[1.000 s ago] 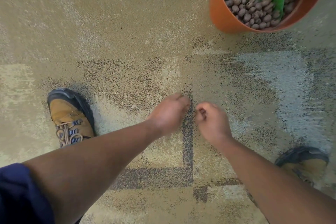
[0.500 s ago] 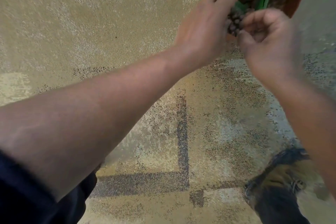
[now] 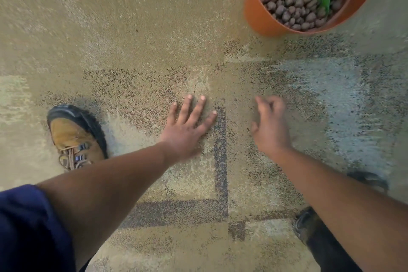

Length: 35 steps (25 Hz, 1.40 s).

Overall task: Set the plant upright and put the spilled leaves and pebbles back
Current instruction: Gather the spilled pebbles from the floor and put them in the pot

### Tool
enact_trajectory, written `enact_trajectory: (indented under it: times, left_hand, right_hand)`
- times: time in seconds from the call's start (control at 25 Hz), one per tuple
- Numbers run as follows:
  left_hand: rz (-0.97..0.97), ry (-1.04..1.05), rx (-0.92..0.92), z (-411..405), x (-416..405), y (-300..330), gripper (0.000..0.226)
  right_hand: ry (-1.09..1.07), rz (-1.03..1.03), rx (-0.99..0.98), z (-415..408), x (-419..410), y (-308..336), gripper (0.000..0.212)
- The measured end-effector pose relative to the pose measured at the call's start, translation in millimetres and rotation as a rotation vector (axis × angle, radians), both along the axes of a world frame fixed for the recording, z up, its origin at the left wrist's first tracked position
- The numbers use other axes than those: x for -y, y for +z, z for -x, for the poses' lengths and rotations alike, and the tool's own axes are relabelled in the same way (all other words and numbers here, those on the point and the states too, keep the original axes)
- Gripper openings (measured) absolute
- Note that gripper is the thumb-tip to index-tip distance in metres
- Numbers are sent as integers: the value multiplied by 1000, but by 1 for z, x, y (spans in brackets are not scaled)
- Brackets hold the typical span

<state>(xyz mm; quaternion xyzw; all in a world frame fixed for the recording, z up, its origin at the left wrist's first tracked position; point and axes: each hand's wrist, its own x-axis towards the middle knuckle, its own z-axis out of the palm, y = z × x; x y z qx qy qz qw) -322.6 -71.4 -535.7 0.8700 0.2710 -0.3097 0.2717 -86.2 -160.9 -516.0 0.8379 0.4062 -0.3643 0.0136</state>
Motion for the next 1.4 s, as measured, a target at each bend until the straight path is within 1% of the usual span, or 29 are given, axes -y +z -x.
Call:
enact_trajectory:
  times: [0.08, 0.12, 0.2, 0.24, 0.32, 0.48, 0.52, 0.6, 0.72, 0.76, 0.84, 0.88, 0.92, 0.96, 1.04, 1.12, 1.16, 1.2, 1.24, 1.32, 1.36, 1.4]
  left_hand:
    - [47, -138, 2, 7, 18, 3, 123]
    - [69, -192, -2, 12, 25, 5, 123]
    - [87, -262, 4, 17, 33, 7, 122]
    - [84, -265, 10, 17, 36, 8, 120]
    - [68, -216, 47, 13, 38, 9, 112]
    - [61, -127, 165, -10, 32, 13, 91]
    - [48, -79, 202, -18, 29, 14, 84]
    - [57, 4, 260, -36, 20, 14, 63]
    - [139, 107, 256, -60, -1, 15, 30]
    - [157, 141, 230, -65, -6, 16, 24]
    - [182, 200, 170, -74, -13, 21, 18]
    - [212, 267, 160, -78, -16, 27, 18]
    - [249, 363, 187, -84, -20, 36, 18]
    - [268, 461, 267, -91, -26, 48, 17]
    - [204, 603, 528, -109, -49, 79, 14]
    - [81, 658, 836, -132, -82, 109, 13]
    - [31, 650, 950, -145, -100, 117, 14]
    - [-4, 638, 999, -158, -117, 126, 15]
    - [-10, 615, 981, -169, -133, 131, 16]
    - [-36, 536, 804, -184, -153, 128, 24]
    - [-65, 522, 758, -185, -155, 122, 28]
    - [-84, 541, 782, -181, -152, 117, 30]
  right_hand:
    - [136, -7, -23, 23, 8, 0, 72]
    - [164, 9, -42, 31, 11, 0, 70]
    - [177, 32, -63, 43, 17, -1, 69]
    - [164, 34, -64, 47, 20, -1, 69]
    - [119, 24, -90, 50, 23, -1, 69]
    - [-40, 47, -232, 58, 23, 3, 70]
    - [-68, 56, -233, 59, 21, 3, 69]
    - [-140, 82, -241, 61, 15, 2, 65]
    - [-293, 112, -308, 58, 3, 2, 53]
    - [-342, 119, -337, 56, -1, 3, 48]
    - [-460, 123, -410, 55, -10, 10, 39]
    - [-538, 96, -444, 54, -17, 17, 35]
    - [-616, 33, -458, 52, -25, 25, 33]
    - [-672, -75, -436, 47, -34, 36, 34]
    - [-691, -403, -326, 30, -56, 62, 36]
    - [-626, -732, -226, 5, -81, 89, 32]
    - [-586, -836, -180, -8, -92, 98, 29]
    - [-541, -885, -140, -20, -101, 103, 27]
    - [-499, -889, -111, -32, -111, 105, 25]
    - [-437, -836, -83, -51, -122, 102, 25]
    - [-412, -815, -54, -56, -123, 97, 26]
    - [-388, -818, -28, -58, -121, 91, 26]
